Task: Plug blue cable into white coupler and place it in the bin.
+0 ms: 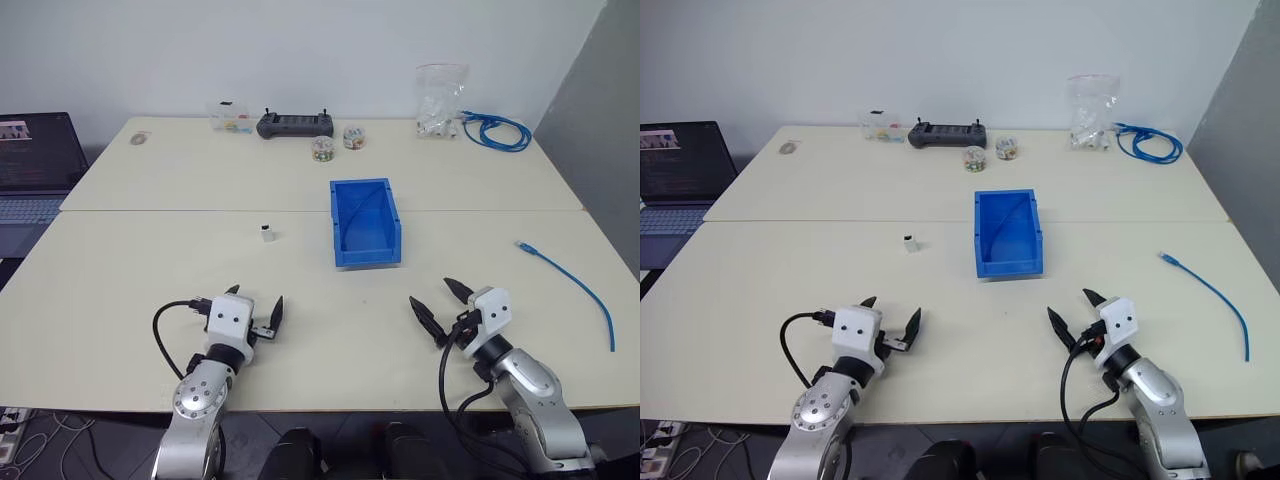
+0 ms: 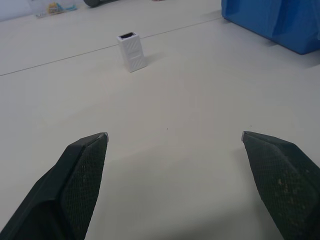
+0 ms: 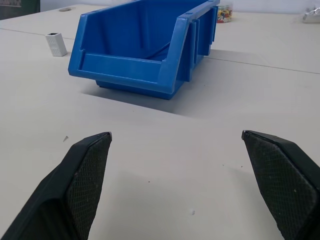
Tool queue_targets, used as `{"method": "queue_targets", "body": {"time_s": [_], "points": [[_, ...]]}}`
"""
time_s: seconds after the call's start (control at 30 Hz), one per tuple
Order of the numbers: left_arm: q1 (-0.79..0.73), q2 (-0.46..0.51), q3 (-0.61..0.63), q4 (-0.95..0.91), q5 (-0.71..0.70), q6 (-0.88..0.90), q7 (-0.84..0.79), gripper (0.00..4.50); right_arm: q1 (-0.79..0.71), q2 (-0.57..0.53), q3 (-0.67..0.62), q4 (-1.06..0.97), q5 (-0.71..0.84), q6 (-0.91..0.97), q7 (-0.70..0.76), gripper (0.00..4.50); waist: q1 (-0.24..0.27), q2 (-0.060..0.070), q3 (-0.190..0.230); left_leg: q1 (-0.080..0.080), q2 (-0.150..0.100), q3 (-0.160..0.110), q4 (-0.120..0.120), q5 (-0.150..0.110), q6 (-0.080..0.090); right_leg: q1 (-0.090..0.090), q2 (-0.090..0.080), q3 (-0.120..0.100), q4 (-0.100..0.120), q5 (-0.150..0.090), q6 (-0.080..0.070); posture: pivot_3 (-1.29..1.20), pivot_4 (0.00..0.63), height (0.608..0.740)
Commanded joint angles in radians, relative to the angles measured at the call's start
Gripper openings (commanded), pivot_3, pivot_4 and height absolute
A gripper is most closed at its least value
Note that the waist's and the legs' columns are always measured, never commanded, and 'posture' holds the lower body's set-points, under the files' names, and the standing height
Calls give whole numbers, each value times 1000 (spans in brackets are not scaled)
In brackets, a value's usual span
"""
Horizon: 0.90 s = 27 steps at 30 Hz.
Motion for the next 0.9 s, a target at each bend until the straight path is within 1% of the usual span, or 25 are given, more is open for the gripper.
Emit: {"method": "queue_targets", "body": {"time_s": [0.03,0.23,0.33,0.57,0.63,0.77,0.83,0.9], "points": [[-2,18,-14,-26,25,-28,-3,4500,-2,-3,-12,-30,-3,-19,-4,4439,0,0,0,0,0,0,0,0,0,0,0,0,0,0,0,0,150,740],[5,26,-31,-19,63,-6,14,4500,-9,-6,-12,-27,-3,-19,-1,4439,0,0,0,0,0,0,0,0,0,0,0,0,0,0,0,0,150,740],[1,37,-38,-19,72,8,-2,4500,-13,0,-12,-27,4,-12,-4,4439,0,0,0,0,0,0,0,0,0,0,0,0,0,0,0,0,150,740],[-27,51,-14,-40,16,37,-50,4500,-23,7,-9,-39,11,-2,-11,4439,0,0,0,0,0,0,0,0,0,0,0,0,0,0,0,0,150,740],[-34,61,-10,-54,-14,38,-85,4500,-16,5,-9,-44,8,-5,-13,4439,0,0,0,0,0,0,0,0,0,0,0,0,0,0,0,0,150,740],[-59,117,-37,-82,-71,-1,-204,4500,16,-14,-18,-75,7,-6,-7,4439,0,0,0,0,0,0,0,0,0,0,0,0,0,0,0,0,150,740],[-102,138,-48,-79,-98,16,-252,4500,26,-27,-35,-95,15,0,-8,4439,1,0,0,0,0,0,0,0,0,0,0,0,0,0,0,0,150,740],[-180,155,-69,-73,-131,44,-310,4500,35,-42,-69,-120,27,12,-20,4439,1,0,0,0,0,0,0,0,0,0,0,0,0,0,0,0,150,740]]}}
